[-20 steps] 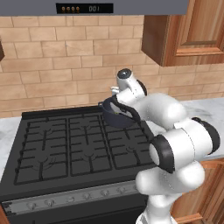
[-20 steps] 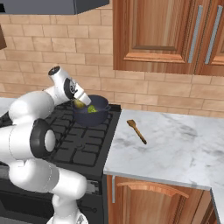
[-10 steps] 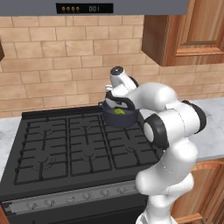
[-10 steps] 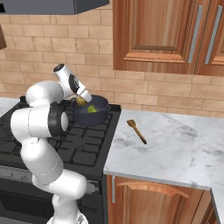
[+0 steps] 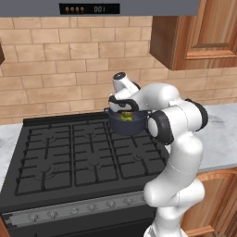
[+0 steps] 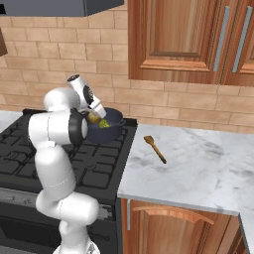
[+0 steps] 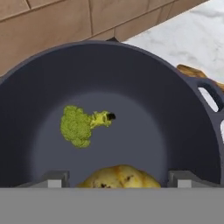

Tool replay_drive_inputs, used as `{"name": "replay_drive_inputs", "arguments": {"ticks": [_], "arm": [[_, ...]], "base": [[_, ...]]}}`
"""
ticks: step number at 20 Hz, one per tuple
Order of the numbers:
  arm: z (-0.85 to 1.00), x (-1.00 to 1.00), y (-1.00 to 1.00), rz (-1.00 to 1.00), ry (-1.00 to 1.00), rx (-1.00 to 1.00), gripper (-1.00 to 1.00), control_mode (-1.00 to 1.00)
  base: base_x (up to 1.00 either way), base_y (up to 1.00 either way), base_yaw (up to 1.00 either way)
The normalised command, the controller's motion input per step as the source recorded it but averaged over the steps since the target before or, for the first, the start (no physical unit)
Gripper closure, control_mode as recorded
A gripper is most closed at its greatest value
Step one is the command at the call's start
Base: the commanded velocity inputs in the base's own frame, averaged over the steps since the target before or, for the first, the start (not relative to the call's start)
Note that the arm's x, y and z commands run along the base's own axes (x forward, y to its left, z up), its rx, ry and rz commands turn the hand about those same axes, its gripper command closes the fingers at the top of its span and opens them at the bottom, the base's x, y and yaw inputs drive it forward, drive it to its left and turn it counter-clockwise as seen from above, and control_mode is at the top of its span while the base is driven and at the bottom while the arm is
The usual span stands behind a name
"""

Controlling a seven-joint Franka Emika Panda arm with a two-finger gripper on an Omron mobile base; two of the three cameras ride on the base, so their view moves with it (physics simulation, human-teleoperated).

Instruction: Put the squash and broccoli in the pot. Retrieve the spatula and lightly stir the vegetables in the pot.

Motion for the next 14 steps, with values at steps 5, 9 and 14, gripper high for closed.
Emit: {"name": "replay_drive_inputs", "arguments": {"ticks": [5, 9, 14], "arm": [[-0.27, 0.25, 0.0, 0.01, 0.08, 0.0, 1.0, -1.0], [-0.26, 0.23, 0.02, 0.0, 0.07, 0.0, 1.0, -1.0], [-0.19, 0.21, 0.0, 0.0, 0.0, 0.0, 1.0, -1.0]], "base": [[0.0, 0.0, 0.0], [0.0, 0.0, 0.0], [0.0, 0.0, 0.0]]}}
